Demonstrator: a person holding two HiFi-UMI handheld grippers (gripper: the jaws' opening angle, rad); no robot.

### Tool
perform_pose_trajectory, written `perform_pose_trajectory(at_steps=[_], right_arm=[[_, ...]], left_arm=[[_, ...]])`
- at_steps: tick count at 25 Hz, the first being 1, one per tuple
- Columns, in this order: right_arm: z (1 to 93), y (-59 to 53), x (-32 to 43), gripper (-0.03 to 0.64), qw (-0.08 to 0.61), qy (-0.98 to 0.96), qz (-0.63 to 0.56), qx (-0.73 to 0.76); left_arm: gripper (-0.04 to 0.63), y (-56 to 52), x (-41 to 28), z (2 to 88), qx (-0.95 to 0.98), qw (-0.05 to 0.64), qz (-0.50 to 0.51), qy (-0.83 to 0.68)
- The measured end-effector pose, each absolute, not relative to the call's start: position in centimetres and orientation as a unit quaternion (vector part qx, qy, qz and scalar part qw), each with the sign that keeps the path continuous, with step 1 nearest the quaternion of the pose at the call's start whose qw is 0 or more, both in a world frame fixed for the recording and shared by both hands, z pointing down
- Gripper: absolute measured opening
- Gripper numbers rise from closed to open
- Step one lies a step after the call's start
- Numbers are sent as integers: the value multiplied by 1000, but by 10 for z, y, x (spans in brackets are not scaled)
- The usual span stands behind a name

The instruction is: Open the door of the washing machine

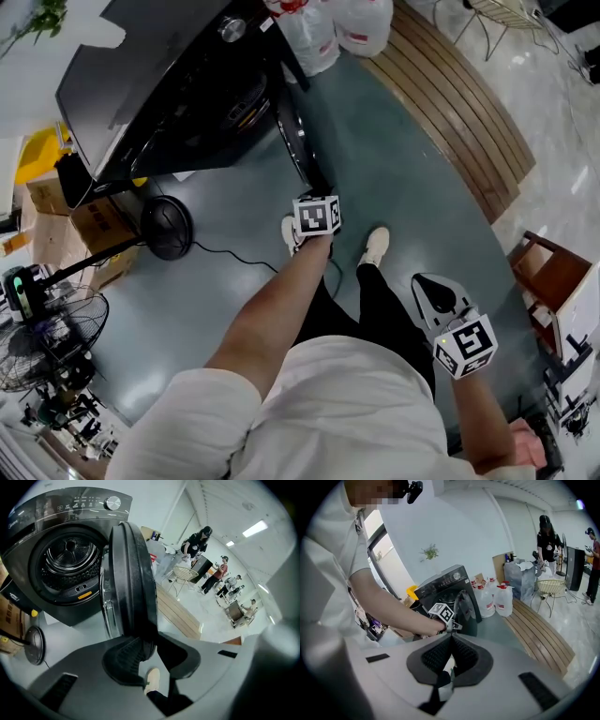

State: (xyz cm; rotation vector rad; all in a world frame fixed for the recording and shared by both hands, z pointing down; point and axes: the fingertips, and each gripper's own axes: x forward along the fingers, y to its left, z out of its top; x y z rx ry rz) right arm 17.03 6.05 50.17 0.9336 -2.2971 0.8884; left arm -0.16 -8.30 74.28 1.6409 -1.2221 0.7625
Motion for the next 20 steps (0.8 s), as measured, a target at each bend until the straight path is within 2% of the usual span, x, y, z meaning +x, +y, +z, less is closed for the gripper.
perform_pose_trajectory(at_steps=[20], right_arm=[[513,62,251,9,228,-822,352,385]], left_arm=[[87,-142,109,739,622,531,233,-526]])
